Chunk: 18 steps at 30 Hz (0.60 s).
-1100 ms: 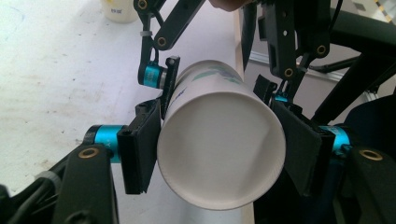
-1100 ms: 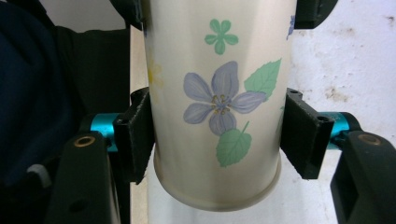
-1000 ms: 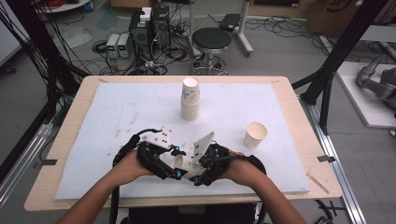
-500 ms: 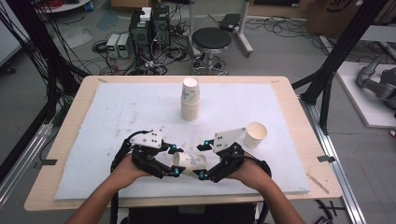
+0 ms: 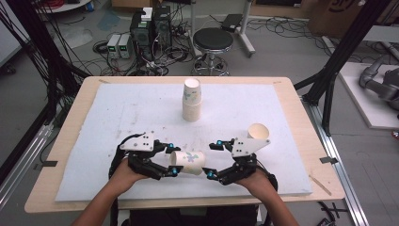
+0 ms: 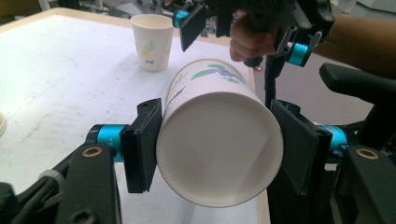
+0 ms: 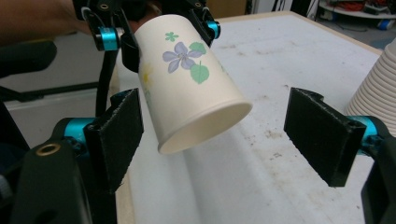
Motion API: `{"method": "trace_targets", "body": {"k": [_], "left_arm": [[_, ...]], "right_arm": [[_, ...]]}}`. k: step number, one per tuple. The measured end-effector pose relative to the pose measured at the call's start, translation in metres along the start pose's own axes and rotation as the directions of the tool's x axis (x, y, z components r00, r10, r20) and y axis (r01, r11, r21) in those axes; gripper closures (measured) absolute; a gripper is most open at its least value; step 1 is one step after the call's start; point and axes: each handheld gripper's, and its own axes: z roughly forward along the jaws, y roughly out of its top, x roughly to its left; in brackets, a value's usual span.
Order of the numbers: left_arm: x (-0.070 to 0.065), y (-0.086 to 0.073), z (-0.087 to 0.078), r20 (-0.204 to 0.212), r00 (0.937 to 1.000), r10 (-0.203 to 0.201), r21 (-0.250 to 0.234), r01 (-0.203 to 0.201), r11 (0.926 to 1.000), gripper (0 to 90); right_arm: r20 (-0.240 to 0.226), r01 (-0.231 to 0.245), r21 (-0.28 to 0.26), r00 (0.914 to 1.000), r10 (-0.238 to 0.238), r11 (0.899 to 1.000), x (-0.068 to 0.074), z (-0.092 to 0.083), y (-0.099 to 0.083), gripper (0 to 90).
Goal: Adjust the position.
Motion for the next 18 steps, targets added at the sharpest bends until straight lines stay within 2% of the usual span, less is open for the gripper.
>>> {"method": "trace_targets", "body": {"k": [5,11,18], "left_arm": [[-0.001,-0.001,-0.003,0.003,1.0,0.005,-0.03,-0.005,0.9995,36.8],[-0.003,0.0,-0.005,0.007,0.9999,0.015,-0.041,-0.014,0.9991,36.8],[-0.005,0.003,-0.005,0.019,0.9995,0.026,-0.071,-0.025,0.9972,36.8]], "right_arm": [[-0.016,-0.026,-0.044,0.9996,0.025,0.999,0.002,-0.001,-0.009,20.2],[-0.033,-0.052,-0.056,0.9982,0.05,0.997,0.0,0.002,-0.021,20.2],[-0.058,-0.061,-0.065,0.9967,0.058,0.996,0.0,0.001,-0.023,20.2]]}}
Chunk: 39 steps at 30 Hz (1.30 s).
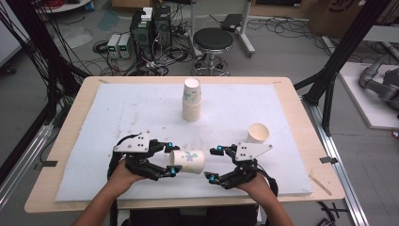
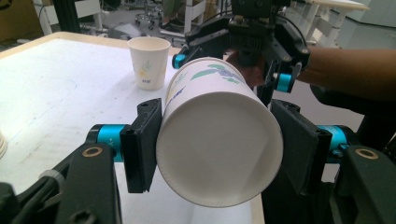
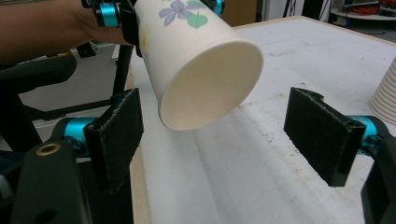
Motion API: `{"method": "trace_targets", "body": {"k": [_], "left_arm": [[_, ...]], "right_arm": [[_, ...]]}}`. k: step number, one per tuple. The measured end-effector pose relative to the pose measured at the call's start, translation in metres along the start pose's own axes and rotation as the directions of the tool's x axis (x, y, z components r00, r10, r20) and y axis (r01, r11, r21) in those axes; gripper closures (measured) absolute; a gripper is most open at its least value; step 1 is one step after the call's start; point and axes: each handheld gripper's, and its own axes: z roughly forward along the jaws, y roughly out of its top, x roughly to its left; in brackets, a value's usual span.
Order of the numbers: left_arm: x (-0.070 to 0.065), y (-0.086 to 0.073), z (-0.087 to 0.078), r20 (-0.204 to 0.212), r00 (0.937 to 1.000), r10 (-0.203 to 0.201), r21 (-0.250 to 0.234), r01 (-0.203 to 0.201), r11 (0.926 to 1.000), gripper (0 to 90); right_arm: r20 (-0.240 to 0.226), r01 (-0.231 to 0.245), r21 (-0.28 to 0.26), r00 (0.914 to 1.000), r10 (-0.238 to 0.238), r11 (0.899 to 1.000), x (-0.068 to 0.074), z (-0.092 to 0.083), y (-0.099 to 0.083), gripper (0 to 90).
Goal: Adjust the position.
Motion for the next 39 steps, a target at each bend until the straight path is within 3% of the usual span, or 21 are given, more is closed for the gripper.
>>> {"method": "trace_targets", "body": {"k": [18,29,35,39], "left_arm": [[-0.004,0.003,0.008,0.08,0.9967,0.015,-0.033,-0.013,0.9994,37.0],[-0.002,-0.002,0.005,0.096,0.9954,0.009,-0.069,-0.003,0.9976,37.0],[-0.003,-0.005,0.005,0.083,0.9965,-0.005,-0.068,0.01,0.9976,36.3],[-0.005,-0.004,0.007,0.058,0.998,-0.025,-0.033,0.027,0.9991,24.8]], "right_arm": [[-0.093,0.01,-0.003,0.9956,-0.011,1.0,0.002,0.015,0.003,20.5],[-0.164,-0.025,-0.039,0.9863,0.018,0.999,-0.002,0.014,0.001,28.8],[-0.176,-0.045,-0.051,0.9837,0.035,0.998,-0.005,0.013,0.002,31.5],[-0.188,-0.05,-0.042,0.9813,0.041,0.998,-0.004,0.011,0.004,32.3]]}}
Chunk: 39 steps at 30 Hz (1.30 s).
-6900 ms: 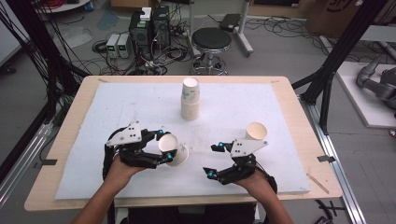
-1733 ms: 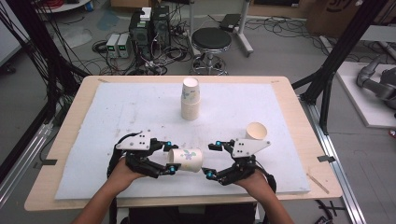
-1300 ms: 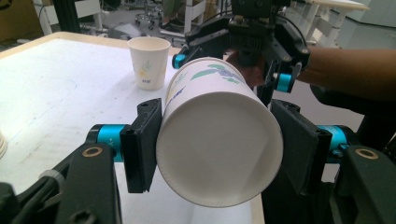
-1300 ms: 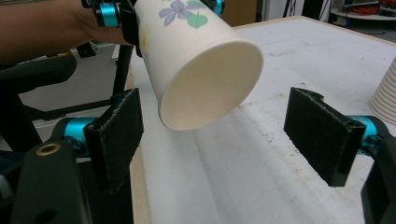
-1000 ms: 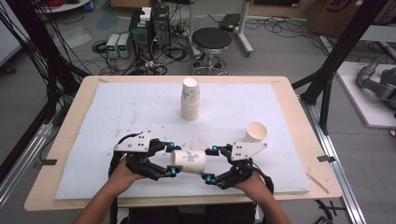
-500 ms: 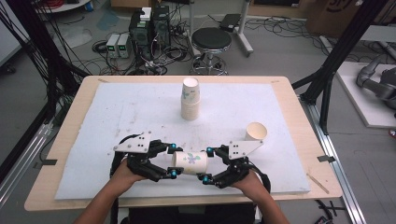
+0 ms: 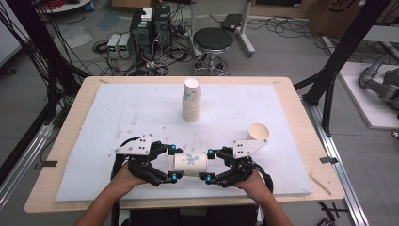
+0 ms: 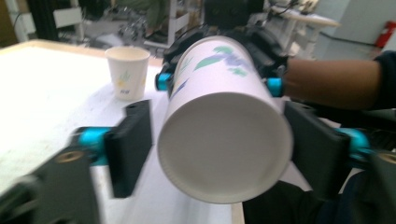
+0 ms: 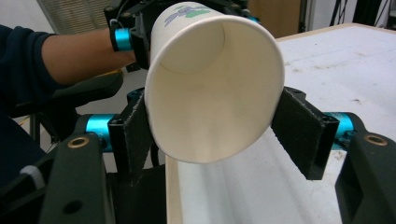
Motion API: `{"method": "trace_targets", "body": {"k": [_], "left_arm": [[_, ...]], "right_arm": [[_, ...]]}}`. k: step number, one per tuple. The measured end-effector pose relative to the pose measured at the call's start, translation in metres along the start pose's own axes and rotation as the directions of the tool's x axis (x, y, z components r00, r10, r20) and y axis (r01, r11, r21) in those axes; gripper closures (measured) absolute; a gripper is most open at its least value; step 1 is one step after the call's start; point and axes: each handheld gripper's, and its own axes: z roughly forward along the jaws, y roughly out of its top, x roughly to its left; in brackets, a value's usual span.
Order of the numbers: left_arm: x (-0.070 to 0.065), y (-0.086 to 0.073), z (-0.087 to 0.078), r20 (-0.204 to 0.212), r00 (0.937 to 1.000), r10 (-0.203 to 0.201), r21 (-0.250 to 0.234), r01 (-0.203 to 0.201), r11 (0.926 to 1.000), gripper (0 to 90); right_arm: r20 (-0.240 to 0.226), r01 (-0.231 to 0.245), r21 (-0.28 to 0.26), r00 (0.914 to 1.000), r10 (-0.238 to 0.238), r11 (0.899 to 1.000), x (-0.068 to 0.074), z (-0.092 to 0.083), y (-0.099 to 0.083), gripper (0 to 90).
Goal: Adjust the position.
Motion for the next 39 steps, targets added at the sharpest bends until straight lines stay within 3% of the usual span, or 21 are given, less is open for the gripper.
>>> {"method": "trace_targets", "body": {"k": [3,9,13,17,22,26,30,39], "left_arm": [[-0.001,0.001,0.0,-0.02,0.9998,0.002,0.023,-0.001,0.9997,16.3],[-0.001,0.003,-0.006,-0.054,0.9984,0.017,0.058,-0.013,0.9982,15.3],[0.0,0.005,-0.01,-0.089,0.9955,0.032,0.106,-0.022,0.9941,15.3],[0.001,0.006,-0.012,-0.118,0.9918,0.051,0.151,-0.033,0.988,15.3],[0.001,0.009,-0.01,-0.125,0.9888,0.081,0.214,-0.053,0.9754,15.4],[0.002,0.012,-0.008,-0.125,0.9877,0.095,0.251,-0.061,0.9661,15.6],[0.003,0.013,-0.006,-0.119,0.9889,0.089,0.266,-0.055,0.9625,15.8],[0.005,0.012,0.001,-0.102,0.9891,0.106,0.34,-0.065,0.938,16.2]], "right_arm": [[-0.001,0.007,0.006,1.0,-0.007,1.0,0.0,0.0,0.002,32.5],[0.021,0.023,0.052,0.9995,-0.025,0.998,-0.001,-0.001,0.01,32.2],[0.051,0.033,0.143,0.9979,-0.04,0.989,-0.001,0.0,0.018,32.2],[0.061,0.048,0.195,0.9963,-0.061,0.98,-0.003,0.004,0.026,32.2],[0.078,0.078,0.29,0.9915,-0.105,0.954,-0.005,0.011,0.035,32.2],[0.068,0.084,0.332,0.9913,-0.112,0.94,-0.006,0.017,0.041,32.2],[0.067,0.097,0.374,0.9892,-0.131,0.922,-0.006,0.021,0.047,32.2],[0.061,0.123,0.446,0.9841,-0.167,0.887,-0.004,0.027,0.056,32.3]]}}
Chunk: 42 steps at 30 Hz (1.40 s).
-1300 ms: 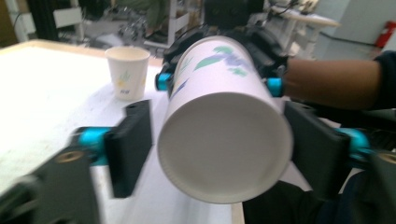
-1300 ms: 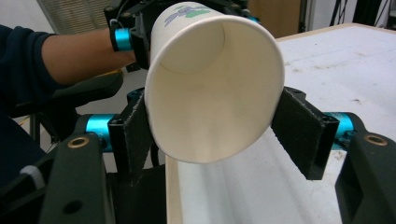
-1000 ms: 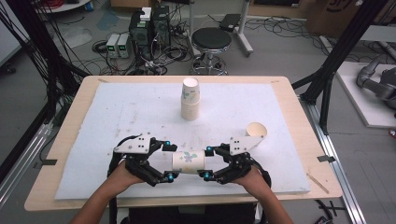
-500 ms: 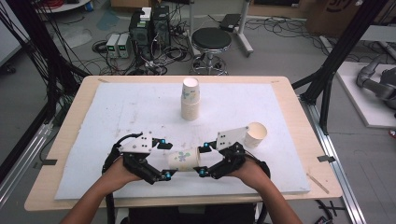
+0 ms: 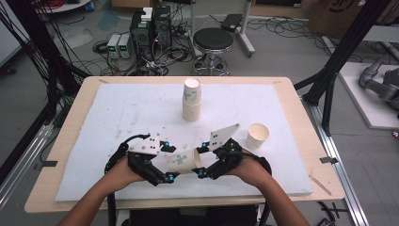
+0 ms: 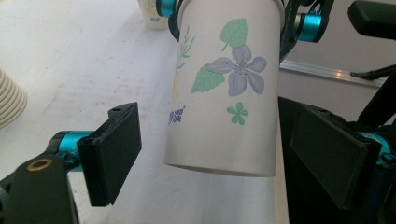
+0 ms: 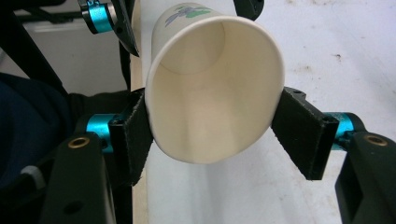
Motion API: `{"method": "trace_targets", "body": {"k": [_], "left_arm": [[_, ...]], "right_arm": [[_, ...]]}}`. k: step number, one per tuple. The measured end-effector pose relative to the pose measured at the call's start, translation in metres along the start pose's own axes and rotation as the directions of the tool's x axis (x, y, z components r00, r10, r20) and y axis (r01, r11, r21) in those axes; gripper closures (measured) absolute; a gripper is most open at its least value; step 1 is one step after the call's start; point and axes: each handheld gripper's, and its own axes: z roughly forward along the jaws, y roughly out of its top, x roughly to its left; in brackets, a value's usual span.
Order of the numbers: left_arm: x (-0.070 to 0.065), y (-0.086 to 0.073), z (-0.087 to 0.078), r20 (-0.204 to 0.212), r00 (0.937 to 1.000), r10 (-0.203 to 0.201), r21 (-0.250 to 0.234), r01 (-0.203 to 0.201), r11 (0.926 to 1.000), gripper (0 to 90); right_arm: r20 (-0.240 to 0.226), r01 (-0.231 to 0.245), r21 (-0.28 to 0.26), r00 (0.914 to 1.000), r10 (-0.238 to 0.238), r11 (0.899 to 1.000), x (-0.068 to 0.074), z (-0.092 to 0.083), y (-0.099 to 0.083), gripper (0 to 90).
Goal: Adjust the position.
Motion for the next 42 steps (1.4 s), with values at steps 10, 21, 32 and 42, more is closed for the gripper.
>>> {"method": "trace_targets", "body": {"k": [10,21,32,42], "left_arm": [[-0.001,0.002,0.005,0.004,0.9999,0.015,0.056,-0.015,0.9983,16.5],[0.0,0.002,0.01,0.007,0.9996,0.027,0.101,-0.027,0.9945,17.6],[0.004,0.003,0.016,0.012,0.9998,0.015,0.15,-0.016,0.9886,20.4],[0.005,0.003,0.023,0.044,0.999,0.012,0.169,-0.019,0.9855,29.5]], "right_arm": [[0.015,0.037,0.088,0.9992,-0.038,0.995,0.001,0.004,0.01,32.2],[0.025,0.092,0.184,0.9948,-0.099,0.979,0.001,0.009,0.026,32.2],[0.022,0.149,0.273,0.9867,-0.161,0.95,0.005,0.016,0.039,32.2],[0.013,0.17,0.333,0.9828,-0.184,0.928,0.008,0.022,0.044,32.0]]}}
